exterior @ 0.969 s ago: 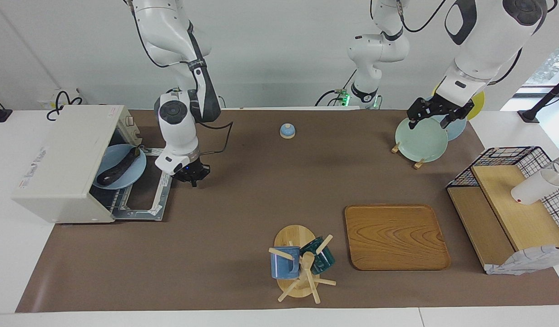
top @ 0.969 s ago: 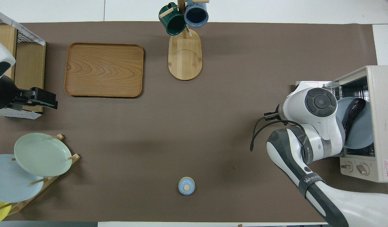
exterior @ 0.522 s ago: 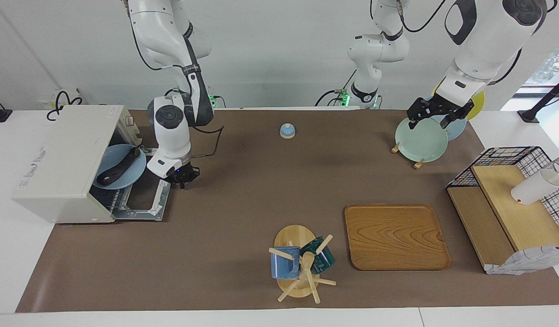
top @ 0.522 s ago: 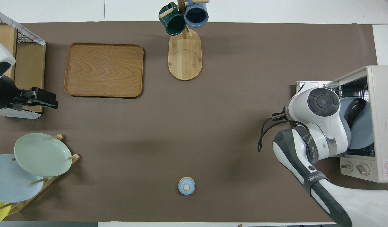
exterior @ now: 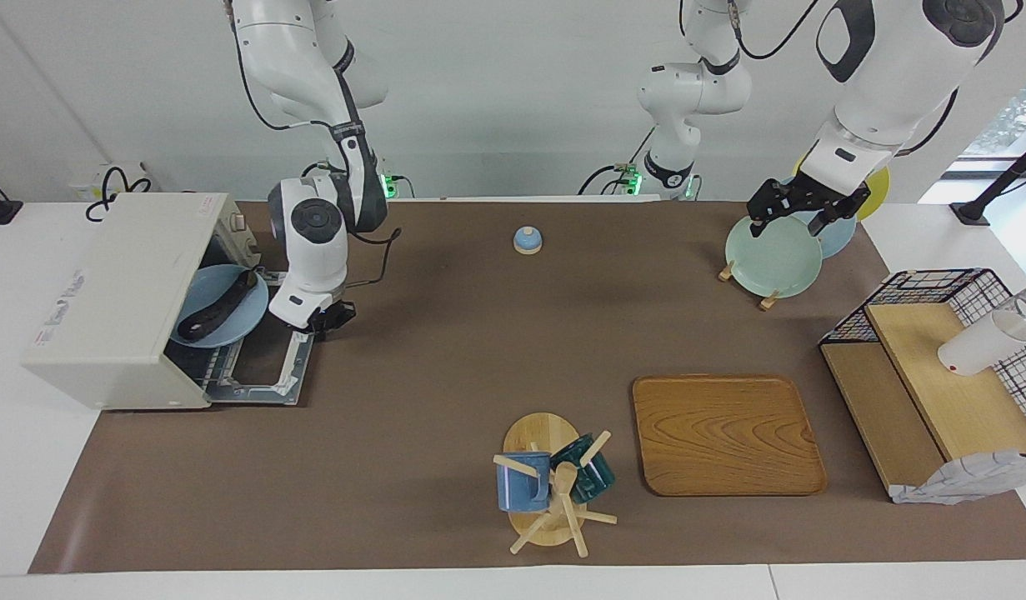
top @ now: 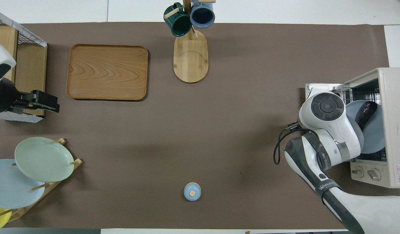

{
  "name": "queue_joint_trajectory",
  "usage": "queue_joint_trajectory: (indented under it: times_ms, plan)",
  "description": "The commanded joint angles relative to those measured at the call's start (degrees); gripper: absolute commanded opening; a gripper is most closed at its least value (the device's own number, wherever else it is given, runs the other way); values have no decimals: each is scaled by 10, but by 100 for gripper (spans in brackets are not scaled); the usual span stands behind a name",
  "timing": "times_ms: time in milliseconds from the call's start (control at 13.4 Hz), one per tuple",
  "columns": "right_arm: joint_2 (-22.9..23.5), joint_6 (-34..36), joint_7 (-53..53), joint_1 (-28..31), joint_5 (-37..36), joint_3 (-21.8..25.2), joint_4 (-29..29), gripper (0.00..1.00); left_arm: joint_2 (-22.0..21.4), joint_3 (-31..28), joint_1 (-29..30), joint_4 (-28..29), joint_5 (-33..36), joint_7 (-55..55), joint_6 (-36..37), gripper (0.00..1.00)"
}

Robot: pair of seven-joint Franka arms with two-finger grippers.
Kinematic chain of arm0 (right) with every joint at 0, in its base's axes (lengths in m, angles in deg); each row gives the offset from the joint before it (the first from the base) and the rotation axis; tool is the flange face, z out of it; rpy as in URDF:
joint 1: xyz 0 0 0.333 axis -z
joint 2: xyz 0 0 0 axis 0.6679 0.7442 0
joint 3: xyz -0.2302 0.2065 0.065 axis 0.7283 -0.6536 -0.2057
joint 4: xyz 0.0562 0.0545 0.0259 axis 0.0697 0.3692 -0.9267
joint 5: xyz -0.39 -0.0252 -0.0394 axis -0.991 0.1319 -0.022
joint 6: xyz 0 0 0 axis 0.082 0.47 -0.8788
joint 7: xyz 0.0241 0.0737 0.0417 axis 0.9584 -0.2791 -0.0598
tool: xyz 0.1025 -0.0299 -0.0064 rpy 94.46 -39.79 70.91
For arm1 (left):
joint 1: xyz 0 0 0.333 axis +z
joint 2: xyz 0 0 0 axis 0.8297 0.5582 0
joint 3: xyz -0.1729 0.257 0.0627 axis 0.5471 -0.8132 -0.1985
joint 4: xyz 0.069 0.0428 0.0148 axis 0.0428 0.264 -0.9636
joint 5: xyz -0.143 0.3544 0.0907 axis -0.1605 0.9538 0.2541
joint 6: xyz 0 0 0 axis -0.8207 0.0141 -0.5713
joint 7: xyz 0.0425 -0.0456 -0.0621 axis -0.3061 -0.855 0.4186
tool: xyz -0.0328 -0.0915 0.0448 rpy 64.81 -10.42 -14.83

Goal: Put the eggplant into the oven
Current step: 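Push the oven door shut with the right gripper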

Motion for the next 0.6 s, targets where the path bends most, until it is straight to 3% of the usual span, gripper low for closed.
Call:
queue_joint_trajectory:
  times_ms: [0,224,522]
  plan:
    - [-8,75,-68,11,-16,-2,-50,0,-17,-3,-1,17,-6,0,-11,100]
    - [-18,195,-130,13,-13,-3,-121,0,-17,-3,-1,17,-6,0,-11,100]
    - [-64,247,-204,53,-7,0,-125,0,-17,-3,-1,17,-6,0,-11,100]
